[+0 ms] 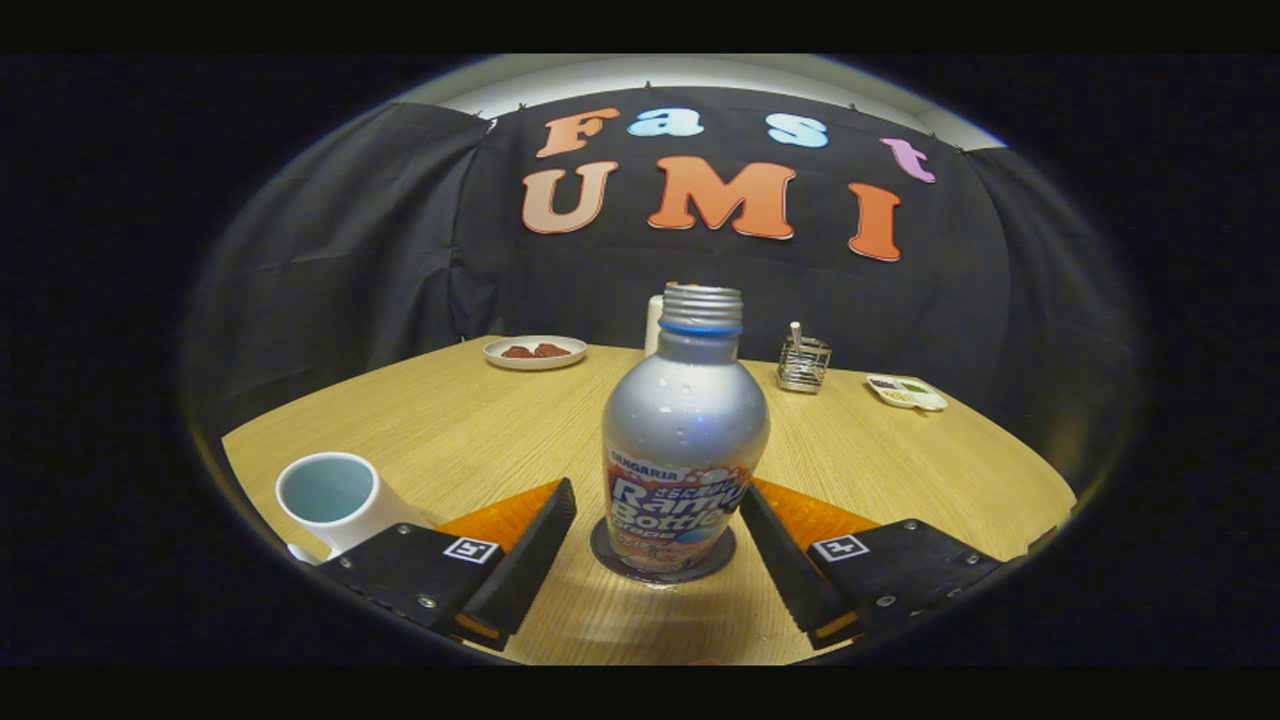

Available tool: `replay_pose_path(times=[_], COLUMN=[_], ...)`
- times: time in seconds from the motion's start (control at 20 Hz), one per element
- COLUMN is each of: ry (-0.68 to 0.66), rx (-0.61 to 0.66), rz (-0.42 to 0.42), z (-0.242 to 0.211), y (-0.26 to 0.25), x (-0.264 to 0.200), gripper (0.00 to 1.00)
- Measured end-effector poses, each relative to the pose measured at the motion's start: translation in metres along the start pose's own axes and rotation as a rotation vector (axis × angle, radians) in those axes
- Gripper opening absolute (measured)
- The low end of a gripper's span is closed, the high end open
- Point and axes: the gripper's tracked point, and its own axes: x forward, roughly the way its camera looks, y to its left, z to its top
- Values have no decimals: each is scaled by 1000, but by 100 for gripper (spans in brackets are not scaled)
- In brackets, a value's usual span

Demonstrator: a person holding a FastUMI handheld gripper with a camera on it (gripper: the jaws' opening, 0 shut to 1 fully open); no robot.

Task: Take the bottle from table, then pour the juice into the cup, finally place the bottle on the coaster

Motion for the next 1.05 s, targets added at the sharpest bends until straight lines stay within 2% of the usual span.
replay_pose_path(times=[0.2, 0.35, 0.7, 0.9, 1.05], ry=[-31, -79, -95, -108, -124], rx=[33, 40, 42, -15, -5], rz=[25, -15, -46, -85, -86], z=[9, 18, -8, -22, -25], y=[-6, -32, -85, -113, -126], x=[-31, -63, -123, -137, -144], gripper=[98, 98, 98, 98, 98])
